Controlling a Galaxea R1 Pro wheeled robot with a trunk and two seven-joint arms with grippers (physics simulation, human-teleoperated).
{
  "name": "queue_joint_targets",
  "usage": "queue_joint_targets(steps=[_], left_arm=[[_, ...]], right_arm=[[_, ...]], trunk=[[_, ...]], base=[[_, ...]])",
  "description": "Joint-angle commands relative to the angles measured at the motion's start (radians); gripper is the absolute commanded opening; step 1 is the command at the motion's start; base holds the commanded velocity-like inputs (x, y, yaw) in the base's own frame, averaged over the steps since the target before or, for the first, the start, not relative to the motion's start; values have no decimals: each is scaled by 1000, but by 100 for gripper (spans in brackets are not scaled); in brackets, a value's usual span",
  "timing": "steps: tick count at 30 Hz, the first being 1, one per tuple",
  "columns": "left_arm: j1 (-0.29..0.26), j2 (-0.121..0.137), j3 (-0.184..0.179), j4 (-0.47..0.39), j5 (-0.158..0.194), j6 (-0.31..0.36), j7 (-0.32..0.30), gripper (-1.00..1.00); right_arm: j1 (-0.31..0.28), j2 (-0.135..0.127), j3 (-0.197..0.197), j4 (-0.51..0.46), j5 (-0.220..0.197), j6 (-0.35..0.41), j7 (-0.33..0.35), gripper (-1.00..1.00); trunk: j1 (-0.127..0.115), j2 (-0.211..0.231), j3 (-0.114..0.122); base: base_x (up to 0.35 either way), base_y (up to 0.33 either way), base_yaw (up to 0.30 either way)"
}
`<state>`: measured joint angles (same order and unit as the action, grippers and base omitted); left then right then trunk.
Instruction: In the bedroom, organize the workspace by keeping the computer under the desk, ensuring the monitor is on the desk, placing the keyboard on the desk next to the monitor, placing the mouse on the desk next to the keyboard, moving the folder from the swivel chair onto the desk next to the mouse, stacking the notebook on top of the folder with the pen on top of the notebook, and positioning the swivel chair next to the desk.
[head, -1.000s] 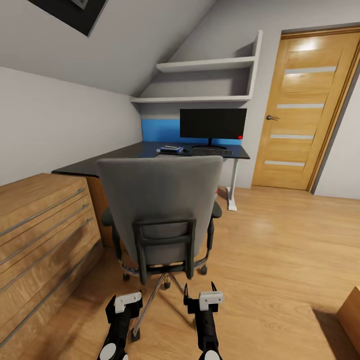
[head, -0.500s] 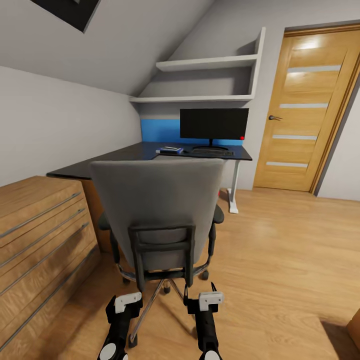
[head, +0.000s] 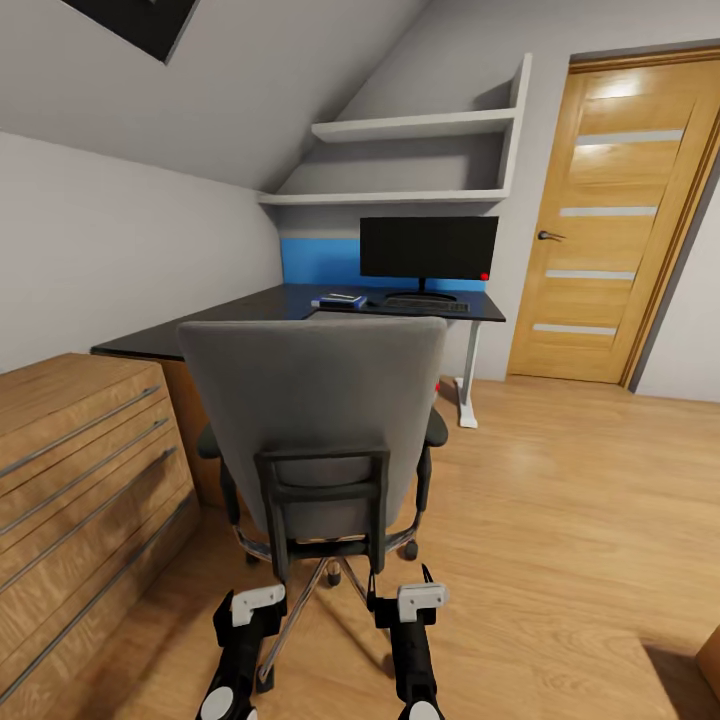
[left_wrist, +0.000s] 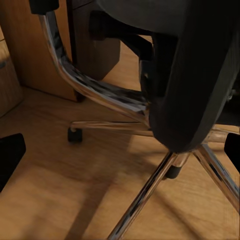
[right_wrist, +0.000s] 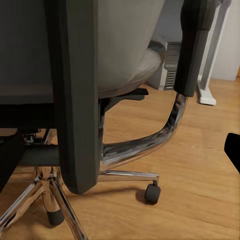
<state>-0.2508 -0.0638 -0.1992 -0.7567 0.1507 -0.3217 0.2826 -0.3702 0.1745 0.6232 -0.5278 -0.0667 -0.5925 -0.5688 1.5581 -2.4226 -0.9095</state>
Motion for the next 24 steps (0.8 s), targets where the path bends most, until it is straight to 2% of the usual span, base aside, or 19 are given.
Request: queue_joint_targets(steps=[1, 24], left_arm=[[-1, 1, -9, 0, 10, -5, 5, 100], [-1, 1, -77, 0, 10, -5, 2, 100]], right_arm=[[-2, 0, 6, 2, -7, -6, -5, 100], [-2, 0, 7, 3, -5, -6, -3, 100]], trunk=[[0, 0, -1], [0, 0, -1]], base=[[1, 0, 0], [0, 0, 0]])
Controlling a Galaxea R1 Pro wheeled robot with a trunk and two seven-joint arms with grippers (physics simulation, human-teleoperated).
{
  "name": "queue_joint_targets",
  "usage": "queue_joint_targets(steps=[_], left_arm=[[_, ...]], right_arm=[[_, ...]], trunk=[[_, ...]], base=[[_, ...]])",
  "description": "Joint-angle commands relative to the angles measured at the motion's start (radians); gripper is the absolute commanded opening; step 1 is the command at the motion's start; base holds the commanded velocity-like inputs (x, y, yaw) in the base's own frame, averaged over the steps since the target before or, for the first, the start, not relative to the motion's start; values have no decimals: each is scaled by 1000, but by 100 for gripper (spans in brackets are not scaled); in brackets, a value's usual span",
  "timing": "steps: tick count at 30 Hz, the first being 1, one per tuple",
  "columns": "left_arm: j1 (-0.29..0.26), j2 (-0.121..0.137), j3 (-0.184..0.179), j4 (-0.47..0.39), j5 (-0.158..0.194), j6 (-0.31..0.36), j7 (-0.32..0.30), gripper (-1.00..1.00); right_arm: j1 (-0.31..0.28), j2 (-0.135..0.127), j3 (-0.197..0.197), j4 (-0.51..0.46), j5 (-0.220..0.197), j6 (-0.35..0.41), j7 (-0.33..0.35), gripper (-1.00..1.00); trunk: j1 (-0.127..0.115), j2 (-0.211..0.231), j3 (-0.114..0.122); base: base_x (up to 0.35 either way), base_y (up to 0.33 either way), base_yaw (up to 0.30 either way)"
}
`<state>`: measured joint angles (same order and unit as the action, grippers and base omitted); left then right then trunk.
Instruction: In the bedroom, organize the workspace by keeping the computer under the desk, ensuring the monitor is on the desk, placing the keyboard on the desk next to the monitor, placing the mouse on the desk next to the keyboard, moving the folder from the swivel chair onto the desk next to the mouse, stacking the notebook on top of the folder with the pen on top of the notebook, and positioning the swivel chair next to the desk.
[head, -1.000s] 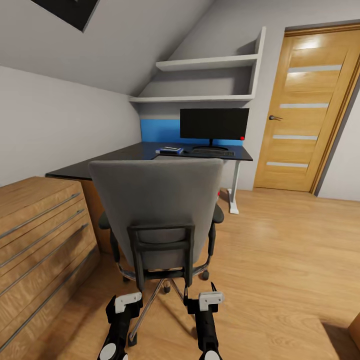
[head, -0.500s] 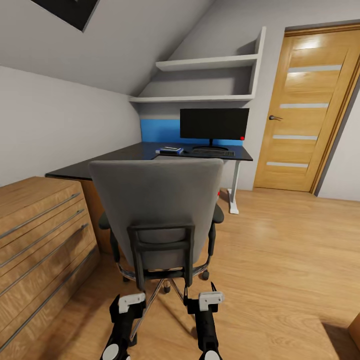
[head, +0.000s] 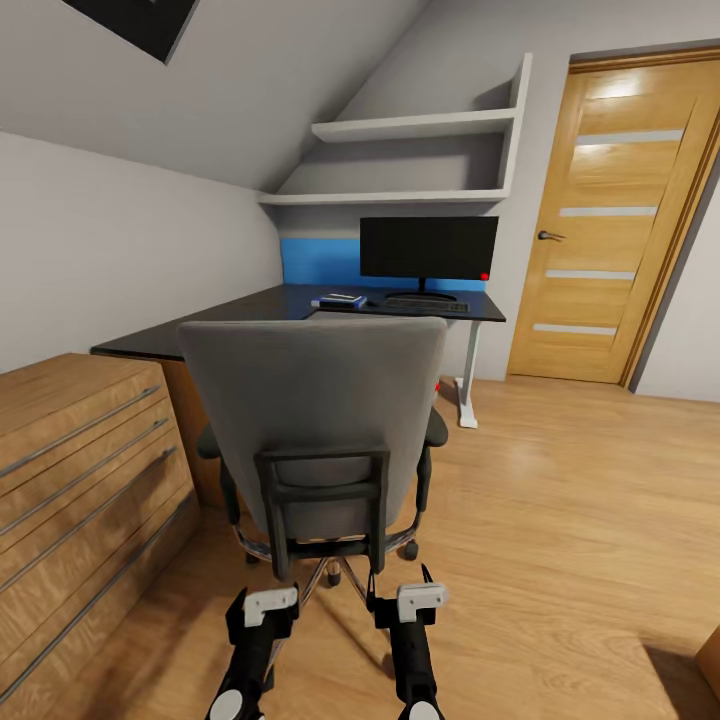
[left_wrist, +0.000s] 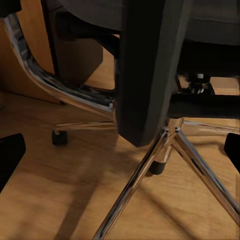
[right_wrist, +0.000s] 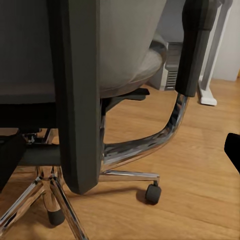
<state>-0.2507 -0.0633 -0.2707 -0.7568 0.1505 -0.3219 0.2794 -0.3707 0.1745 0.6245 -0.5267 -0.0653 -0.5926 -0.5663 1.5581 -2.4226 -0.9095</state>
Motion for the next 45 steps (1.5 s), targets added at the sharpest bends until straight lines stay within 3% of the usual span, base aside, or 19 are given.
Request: queue_joint_targets(steps=[1, 21, 33, 45], left_arm=[[-1, 1, -8, 1, 10, -5, 6, 100], [-1, 1, -19, 1, 12, -5, 12, 100], [-1, 1, -19, 1, 12, -5, 13, 100], [-1, 0, -19, 1, 12, -4, 14, 100]], right_arm=[[-1, 0, 6, 2, -7, -6, -5, 100], [-1, 0, 6, 21, -5, -5, -4, 100], [-1, 0, 6, 22, -5, -5, -4, 100], [-1, 0, 6, 22, -5, -4, -4, 100]], trunk=[[0, 0, -1], [0, 0, -1], [0, 0, -1], [0, 0, -1]], base=[[0, 0, 0], [112, 0, 0], [250, 0, 0], [35, -27, 0]])
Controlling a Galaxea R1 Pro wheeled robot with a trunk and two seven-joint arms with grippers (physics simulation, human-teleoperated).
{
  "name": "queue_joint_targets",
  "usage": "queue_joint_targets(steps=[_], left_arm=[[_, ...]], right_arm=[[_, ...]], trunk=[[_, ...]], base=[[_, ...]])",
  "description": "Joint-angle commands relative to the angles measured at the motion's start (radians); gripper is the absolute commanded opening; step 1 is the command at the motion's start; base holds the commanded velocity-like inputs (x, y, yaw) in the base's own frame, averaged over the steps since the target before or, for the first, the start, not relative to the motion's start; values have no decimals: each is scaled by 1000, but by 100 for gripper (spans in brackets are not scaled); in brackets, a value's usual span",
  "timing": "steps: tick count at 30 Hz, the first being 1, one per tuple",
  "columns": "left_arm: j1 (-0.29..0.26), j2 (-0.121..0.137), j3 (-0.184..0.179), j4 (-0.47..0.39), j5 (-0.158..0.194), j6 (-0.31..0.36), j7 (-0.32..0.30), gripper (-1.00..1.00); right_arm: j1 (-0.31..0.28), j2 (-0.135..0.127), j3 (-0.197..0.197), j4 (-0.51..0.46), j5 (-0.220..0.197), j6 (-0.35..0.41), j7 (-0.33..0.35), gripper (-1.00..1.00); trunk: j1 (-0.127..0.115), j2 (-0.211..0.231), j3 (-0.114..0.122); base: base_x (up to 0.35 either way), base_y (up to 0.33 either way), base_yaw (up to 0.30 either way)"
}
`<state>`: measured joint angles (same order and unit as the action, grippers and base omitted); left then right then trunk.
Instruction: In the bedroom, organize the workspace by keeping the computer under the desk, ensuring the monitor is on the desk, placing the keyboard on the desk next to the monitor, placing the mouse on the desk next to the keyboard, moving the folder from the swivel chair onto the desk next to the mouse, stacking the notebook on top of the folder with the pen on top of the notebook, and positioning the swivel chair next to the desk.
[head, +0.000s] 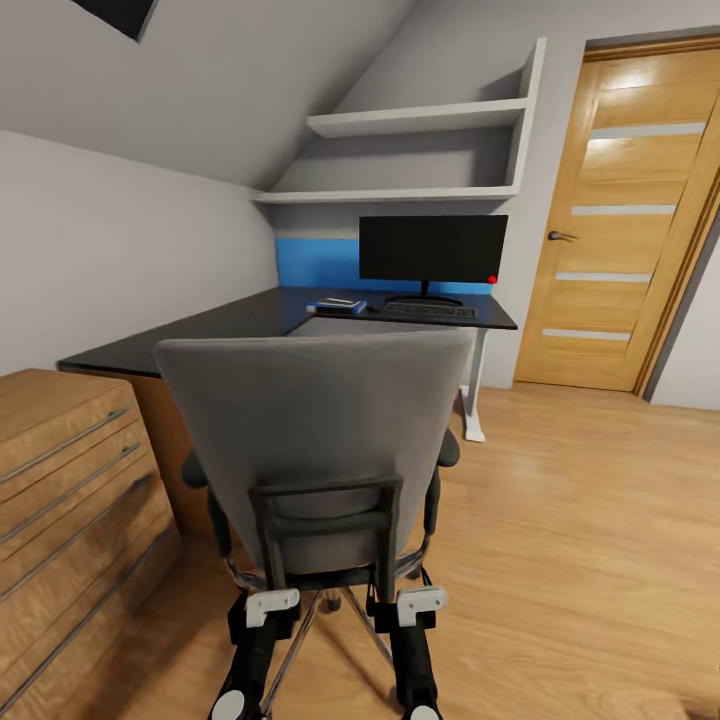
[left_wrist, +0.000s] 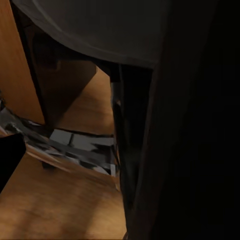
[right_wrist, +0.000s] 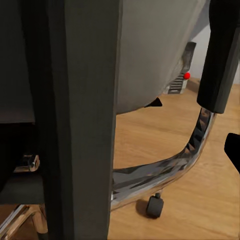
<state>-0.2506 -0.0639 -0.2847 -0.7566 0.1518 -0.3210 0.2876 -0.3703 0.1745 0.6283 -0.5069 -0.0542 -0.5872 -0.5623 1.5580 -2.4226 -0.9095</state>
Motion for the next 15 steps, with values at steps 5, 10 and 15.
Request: queue_joint_targets(steps=[5, 10, 15], left_arm=[[-1, 1, -5, 0, 11, -5, 5, 100], [-1, 1, -5, 0, 11, -5, 5, 100], [-1, 1, -5, 0, 11, -5, 5, 100]], right_arm=[[-2, 0, 2, 3, -16, -9, -8, 100], [-2, 0, 2, 3, -16, -9, -8, 100], [-2, 0, 2, 3, -16, -9, -8, 100]], trunk=[[0, 0, -1], [0, 0, -1], [0, 0, -1]], base=[[1, -236, 0], [0, -197, 0], [0, -51, 0]])
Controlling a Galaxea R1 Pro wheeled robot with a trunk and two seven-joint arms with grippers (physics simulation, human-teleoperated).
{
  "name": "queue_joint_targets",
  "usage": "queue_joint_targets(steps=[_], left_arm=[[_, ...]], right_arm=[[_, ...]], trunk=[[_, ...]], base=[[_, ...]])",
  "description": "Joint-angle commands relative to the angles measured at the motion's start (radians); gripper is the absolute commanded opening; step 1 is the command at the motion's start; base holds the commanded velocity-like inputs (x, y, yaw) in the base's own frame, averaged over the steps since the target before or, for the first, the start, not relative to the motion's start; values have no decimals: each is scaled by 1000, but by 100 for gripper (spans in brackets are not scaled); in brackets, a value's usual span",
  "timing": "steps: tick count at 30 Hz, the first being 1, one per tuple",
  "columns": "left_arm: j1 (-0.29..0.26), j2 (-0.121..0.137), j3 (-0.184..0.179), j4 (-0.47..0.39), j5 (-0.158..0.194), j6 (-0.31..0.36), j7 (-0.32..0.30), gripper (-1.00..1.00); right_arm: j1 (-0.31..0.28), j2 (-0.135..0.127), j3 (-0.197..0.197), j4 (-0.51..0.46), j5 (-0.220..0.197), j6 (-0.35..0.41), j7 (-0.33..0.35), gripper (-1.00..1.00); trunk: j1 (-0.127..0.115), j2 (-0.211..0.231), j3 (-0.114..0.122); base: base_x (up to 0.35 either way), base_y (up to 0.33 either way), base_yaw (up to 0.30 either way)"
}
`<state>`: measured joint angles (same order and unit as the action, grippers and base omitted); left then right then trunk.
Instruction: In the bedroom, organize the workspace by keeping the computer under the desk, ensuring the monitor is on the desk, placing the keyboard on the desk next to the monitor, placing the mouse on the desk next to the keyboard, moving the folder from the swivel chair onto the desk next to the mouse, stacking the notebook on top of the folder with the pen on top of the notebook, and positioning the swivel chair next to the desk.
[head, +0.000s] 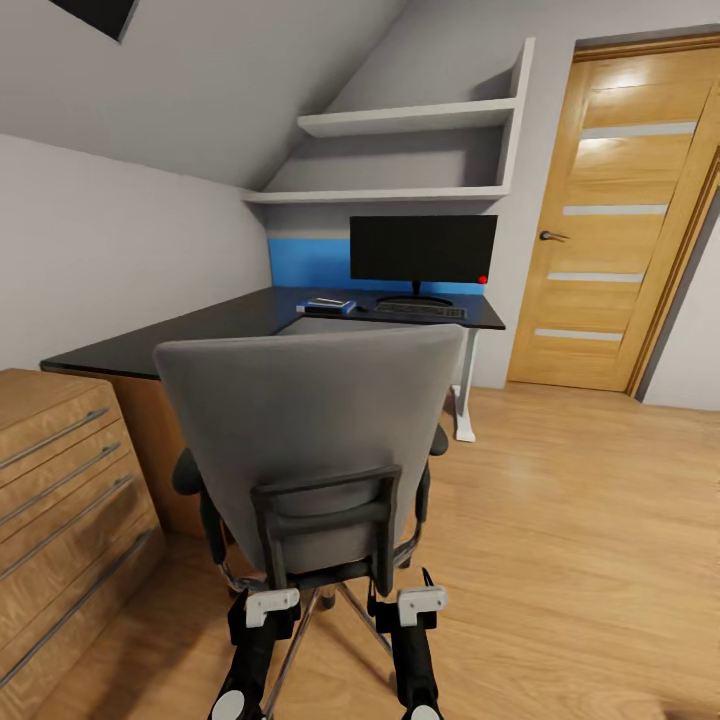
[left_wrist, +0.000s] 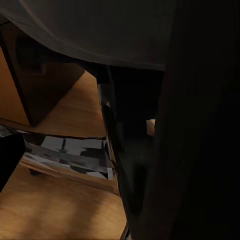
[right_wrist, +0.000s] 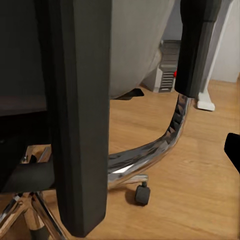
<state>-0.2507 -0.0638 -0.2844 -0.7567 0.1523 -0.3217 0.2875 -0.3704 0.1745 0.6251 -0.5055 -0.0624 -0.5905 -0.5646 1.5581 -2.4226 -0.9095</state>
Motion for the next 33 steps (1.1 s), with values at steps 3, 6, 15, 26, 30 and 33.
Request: queue_joint_targets(steps=[3, 6, 15, 26, 30, 33], left_arm=[[-1, 1, -6, 0, 10, -4, 5, 100], [-1, 1, -6, 0, 10, -4, 5, 100], [-1, 1, -6, 0, 10, -5, 5, 100], [-1, 1, -6, 0, 10, -4, 8, 100], [-1, 1, -6, 0, 10, -4, 8, 100], [-1, 1, -6, 0, 10, -4, 9, 100]], right_arm=[[-2, 0, 5, 2, -8, -6, -6, 100], [-2, 0, 5, 2, -8, -6, -6, 100], [-2, 0, 5, 2, -8, -6, -6, 100], [-2, 0, 5, 2, -8, -6, -6, 100], [-1, 0, 5, 2, -8, -6, -6, 100], [-1, 0, 5, 2, -8, -6, -6, 100]], trunk=[[0, 0, -1], [0, 0, -1], [0, 0, -1], [0, 0, -1], [0, 0, -1], [0, 0, -1]], base=[[0, 17, 0], [0, 107, 0], [0, 137, 0], [121, 8, 0], [319, 0, 0], [331, 0, 0]])
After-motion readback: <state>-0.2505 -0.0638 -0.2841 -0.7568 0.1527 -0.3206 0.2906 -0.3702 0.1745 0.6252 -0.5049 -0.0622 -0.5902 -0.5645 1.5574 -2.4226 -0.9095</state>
